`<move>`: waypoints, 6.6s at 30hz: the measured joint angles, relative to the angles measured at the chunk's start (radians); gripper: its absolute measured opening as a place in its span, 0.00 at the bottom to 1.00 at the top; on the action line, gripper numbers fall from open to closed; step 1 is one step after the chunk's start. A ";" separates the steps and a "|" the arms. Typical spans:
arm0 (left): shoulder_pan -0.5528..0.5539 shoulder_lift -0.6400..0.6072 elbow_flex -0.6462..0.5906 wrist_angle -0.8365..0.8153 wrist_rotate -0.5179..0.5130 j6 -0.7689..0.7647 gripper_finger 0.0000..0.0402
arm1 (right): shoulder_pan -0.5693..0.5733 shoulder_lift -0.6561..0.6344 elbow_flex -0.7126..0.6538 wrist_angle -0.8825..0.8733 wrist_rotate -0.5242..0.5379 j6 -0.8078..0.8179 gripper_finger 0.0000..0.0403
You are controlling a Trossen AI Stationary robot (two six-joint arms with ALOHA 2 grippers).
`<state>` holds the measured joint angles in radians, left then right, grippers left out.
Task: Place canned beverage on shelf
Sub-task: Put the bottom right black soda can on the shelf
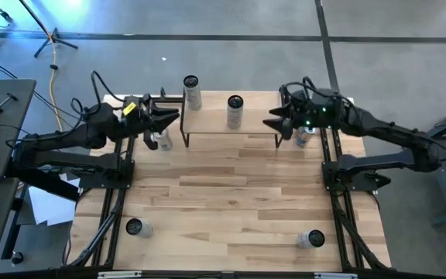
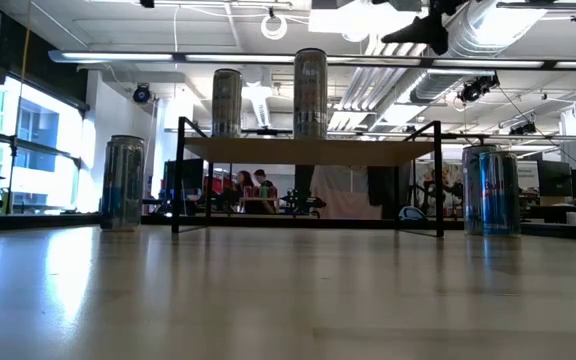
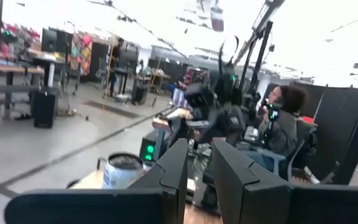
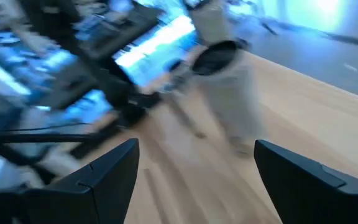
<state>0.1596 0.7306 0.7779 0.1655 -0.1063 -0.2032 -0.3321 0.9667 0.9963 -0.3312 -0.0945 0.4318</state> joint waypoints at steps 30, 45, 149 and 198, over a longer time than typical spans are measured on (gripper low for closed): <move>0.000 -0.003 0.027 0.010 -0.041 0.023 0.12 | -0.057 0.184 -0.303 0.621 0.056 -0.365 0.00; 0.001 -0.003 0.027 0.010 -0.085 0.033 0.12 | -0.072 0.324 -0.324 0.828 0.008 -0.337 0.00; 0.002 0.002 0.027 -0.043 -0.125 0.032 0.12 | -0.091 0.677 0.040 0.753 0.012 -0.330 0.00; 0.001 0.002 0.027 -0.042 -0.113 0.029 0.12 | -0.073 0.678 0.104 0.676 0.055 -0.324 0.00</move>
<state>0.1608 0.7329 0.8047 0.1235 -0.2194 -0.1741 -0.4049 1.6447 1.1000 0.3451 -0.0396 0.1078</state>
